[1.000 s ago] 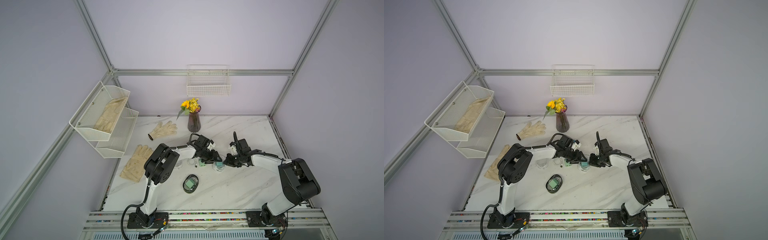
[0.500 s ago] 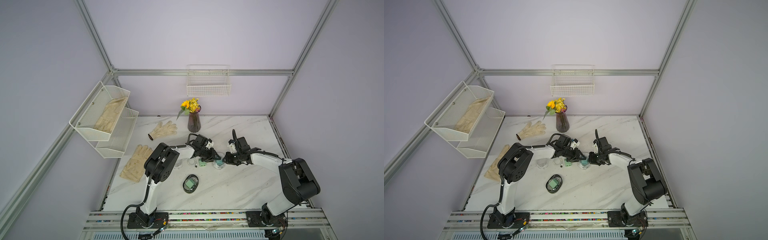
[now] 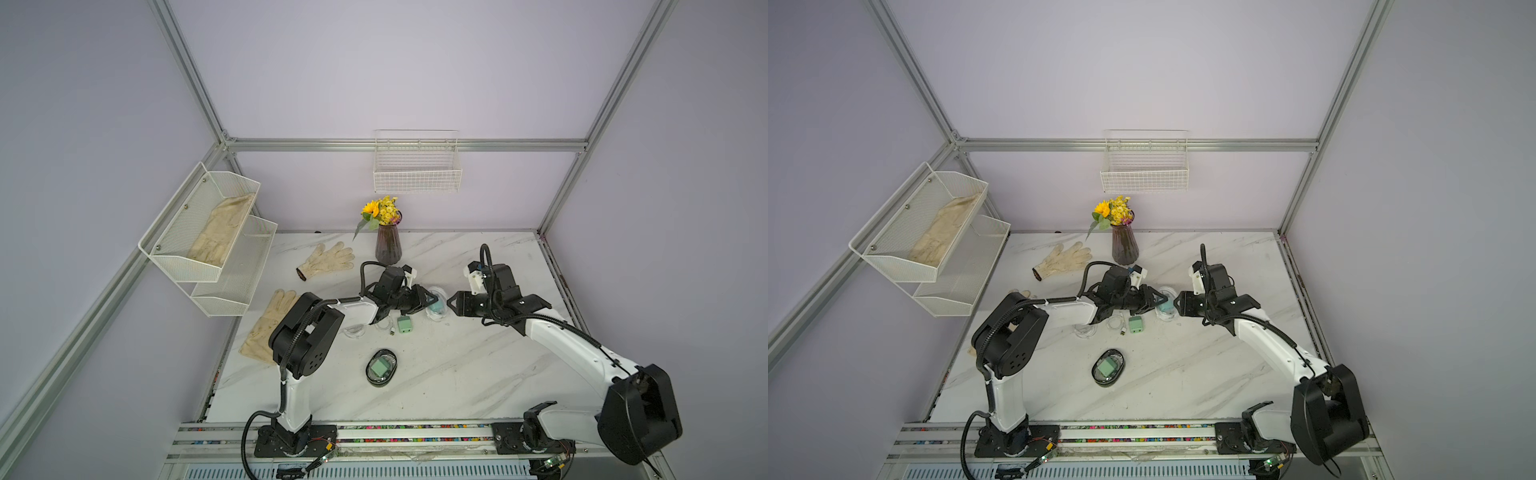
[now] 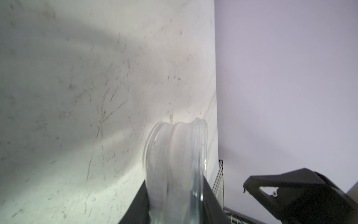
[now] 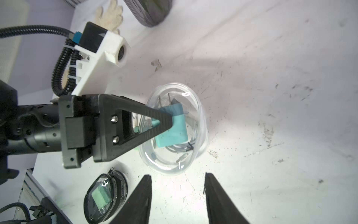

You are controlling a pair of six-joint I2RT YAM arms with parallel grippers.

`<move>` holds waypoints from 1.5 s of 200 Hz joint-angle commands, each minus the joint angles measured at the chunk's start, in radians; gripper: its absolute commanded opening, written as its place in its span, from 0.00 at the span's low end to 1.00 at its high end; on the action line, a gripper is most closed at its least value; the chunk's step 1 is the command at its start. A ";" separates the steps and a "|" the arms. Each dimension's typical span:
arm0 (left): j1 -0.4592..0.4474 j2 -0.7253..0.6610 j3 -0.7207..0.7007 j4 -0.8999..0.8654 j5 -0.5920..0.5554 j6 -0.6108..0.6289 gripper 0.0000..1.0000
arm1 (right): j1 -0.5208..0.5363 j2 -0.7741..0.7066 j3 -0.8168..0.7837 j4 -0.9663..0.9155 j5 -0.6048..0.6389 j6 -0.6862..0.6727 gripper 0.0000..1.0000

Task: Pack away charging kits
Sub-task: Pick up the storage bag at the center of the board.

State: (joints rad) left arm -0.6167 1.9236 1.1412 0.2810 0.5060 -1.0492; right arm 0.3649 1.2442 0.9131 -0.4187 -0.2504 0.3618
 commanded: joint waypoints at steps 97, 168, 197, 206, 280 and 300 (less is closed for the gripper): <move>-0.034 -0.099 -0.159 0.293 0.019 -0.032 0.30 | -0.052 -0.040 -0.059 0.088 -0.123 0.026 0.71; -0.088 -0.040 -0.204 0.239 -0.075 -0.017 0.31 | -0.130 0.149 -0.106 0.138 -0.264 0.002 0.55; -0.111 -0.007 -0.197 0.239 -0.096 -0.020 0.33 | -0.131 0.183 -0.143 0.184 -0.274 0.002 0.49; -0.119 0.002 -0.196 0.237 -0.104 -0.024 0.33 | -0.130 0.193 -0.145 0.183 -0.272 -0.006 0.49; -0.141 0.022 -0.232 0.234 -0.144 -0.047 0.36 | -0.130 0.296 -0.182 0.194 -0.283 -0.027 0.09; -0.144 0.021 -0.244 0.233 -0.141 -0.050 0.45 | -0.130 0.311 -0.174 0.186 -0.272 -0.026 0.03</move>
State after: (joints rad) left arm -0.7536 1.9575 0.9363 0.4778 0.3775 -1.0939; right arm 0.2325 1.5375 0.7433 -0.2443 -0.5217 0.3504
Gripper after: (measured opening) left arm 0.406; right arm 0.075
